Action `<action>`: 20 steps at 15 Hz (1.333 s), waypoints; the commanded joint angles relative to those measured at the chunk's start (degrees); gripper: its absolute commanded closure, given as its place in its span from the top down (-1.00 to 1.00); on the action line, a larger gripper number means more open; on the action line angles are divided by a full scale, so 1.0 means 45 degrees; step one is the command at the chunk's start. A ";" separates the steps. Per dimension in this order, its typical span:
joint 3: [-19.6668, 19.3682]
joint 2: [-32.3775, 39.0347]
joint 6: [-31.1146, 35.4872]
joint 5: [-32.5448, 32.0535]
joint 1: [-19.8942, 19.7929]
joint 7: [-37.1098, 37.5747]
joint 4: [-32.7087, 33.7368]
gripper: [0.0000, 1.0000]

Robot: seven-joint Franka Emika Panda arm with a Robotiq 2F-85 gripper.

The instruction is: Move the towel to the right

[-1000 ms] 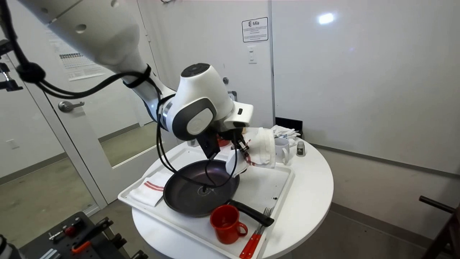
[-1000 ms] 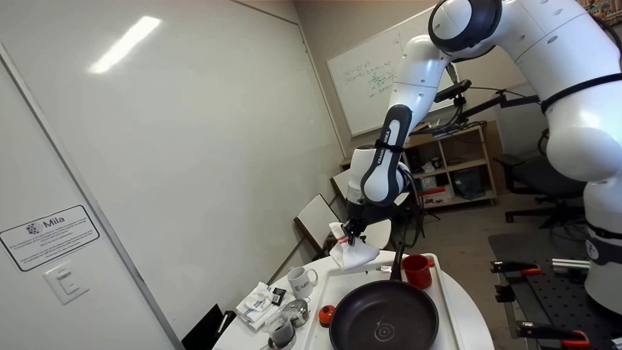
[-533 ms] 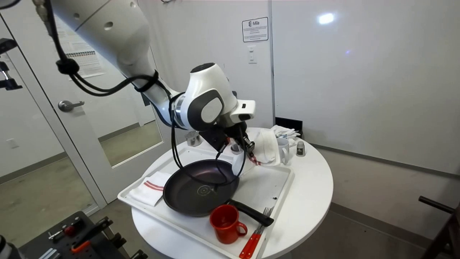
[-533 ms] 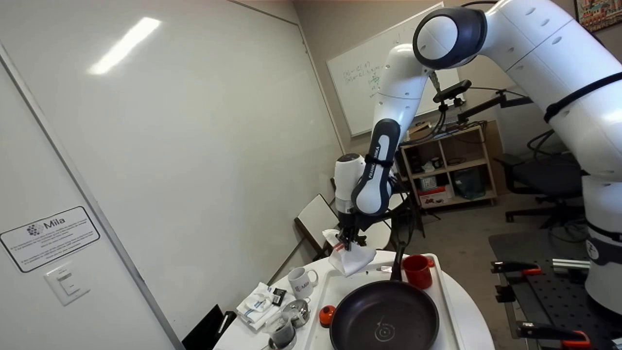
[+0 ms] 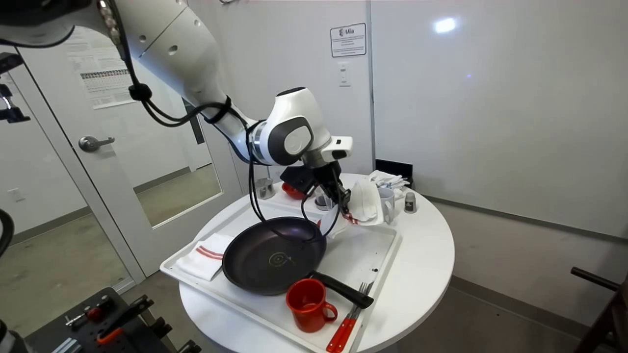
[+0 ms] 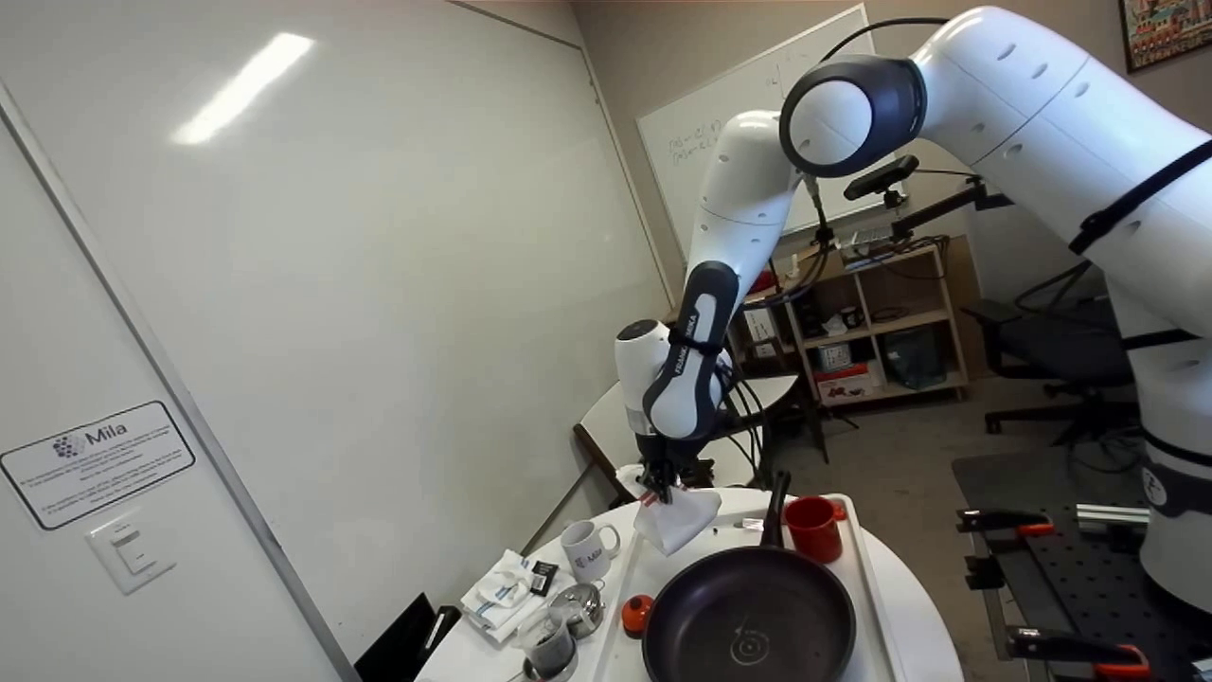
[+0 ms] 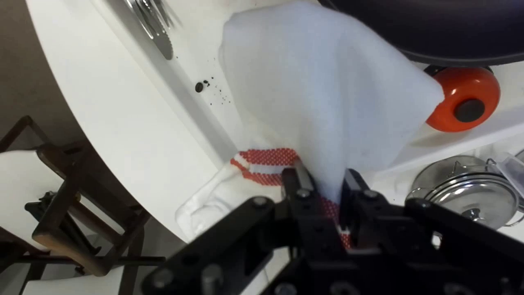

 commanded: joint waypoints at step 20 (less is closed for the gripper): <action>-0.0492 0.4314 -0.2484 0.1352 0.0392 -0.0418 0.5252 -0.92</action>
